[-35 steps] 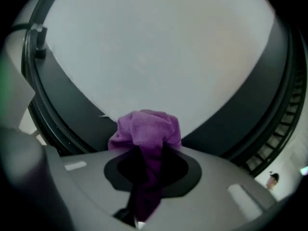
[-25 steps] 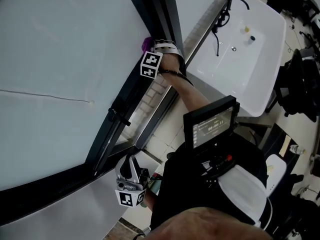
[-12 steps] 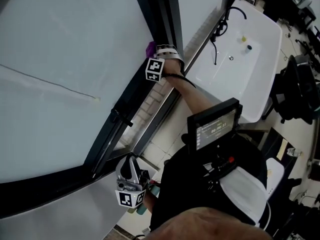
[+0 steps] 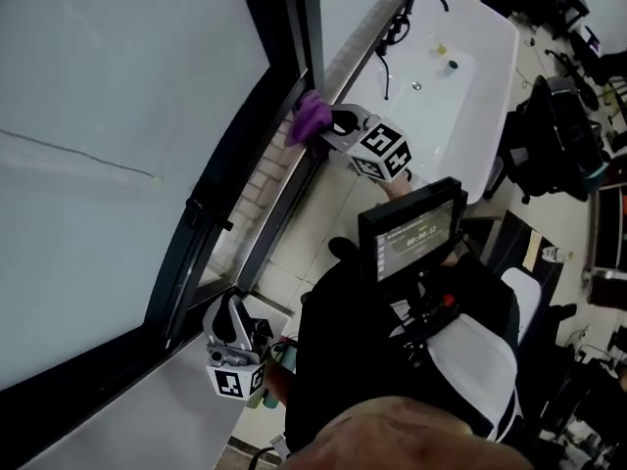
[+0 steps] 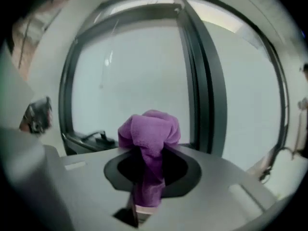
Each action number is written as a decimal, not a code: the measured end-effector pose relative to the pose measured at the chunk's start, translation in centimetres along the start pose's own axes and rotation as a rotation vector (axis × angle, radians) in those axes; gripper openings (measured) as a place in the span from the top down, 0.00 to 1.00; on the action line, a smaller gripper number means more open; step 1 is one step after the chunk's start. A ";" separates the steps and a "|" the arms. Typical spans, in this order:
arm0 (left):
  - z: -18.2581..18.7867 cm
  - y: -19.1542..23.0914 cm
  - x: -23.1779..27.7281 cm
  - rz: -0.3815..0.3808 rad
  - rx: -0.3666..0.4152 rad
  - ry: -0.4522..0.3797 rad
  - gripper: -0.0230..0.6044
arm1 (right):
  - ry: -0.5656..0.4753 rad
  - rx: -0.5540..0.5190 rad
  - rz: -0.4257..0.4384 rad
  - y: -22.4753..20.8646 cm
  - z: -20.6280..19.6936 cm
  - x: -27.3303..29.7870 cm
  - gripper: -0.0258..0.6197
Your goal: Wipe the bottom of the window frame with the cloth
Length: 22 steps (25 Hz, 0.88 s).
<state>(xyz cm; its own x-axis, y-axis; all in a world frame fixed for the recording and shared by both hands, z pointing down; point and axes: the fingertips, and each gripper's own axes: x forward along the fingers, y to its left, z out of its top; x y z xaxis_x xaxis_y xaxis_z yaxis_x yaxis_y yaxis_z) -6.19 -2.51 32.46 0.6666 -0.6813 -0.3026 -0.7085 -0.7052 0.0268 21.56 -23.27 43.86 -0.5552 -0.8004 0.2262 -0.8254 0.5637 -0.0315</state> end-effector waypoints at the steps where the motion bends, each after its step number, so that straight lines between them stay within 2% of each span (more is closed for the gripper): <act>1: -0.2 -0.4 0.1 -0.020 -0.001 0.002 0.96 | -0.075 0.053 0.072 1.7 1.3 -0.6 0.85; 4: -1.1 -1.0 1.0 -0.076 -0.027 0.016 0.96 | -0.225 0.133 0.232 5.9 4.2 -1.8 0.85; 7: -1.7 -0.8 1.4 -0.105 -0.048 0.015 0.96 | -0.269 0.120 0.299 8.6 5.3 -1.8 0.85; 11: -1.5 -1.4 0.8 -0.120 -0.027 0.026 0.96 | -0.289 0.091 0.343 10.9 6.1 -2.0 0.85; 17: -1.1 -1.8 0.2 -0.095 0.004 0.026 0.96 | -0.307 0.056 0.380 12.0 6.9 -2.2 0.85; 22: -0.6 -2.2 -0.3 -0.078 0.006 0.021 0.96 | -0.320 0.086 0.410 12.8 7.8 -2.4 0.85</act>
<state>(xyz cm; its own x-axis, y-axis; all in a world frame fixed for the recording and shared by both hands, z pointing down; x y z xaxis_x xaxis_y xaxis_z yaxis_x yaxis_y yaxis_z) -4.67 -0.91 33.08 0.7243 -0.6286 -0.2832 -0.6558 -0.7549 -0.0017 11.54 -15.72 35.33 -0.8265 -0.5479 -0.1296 -0.5322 0.8353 -0.1378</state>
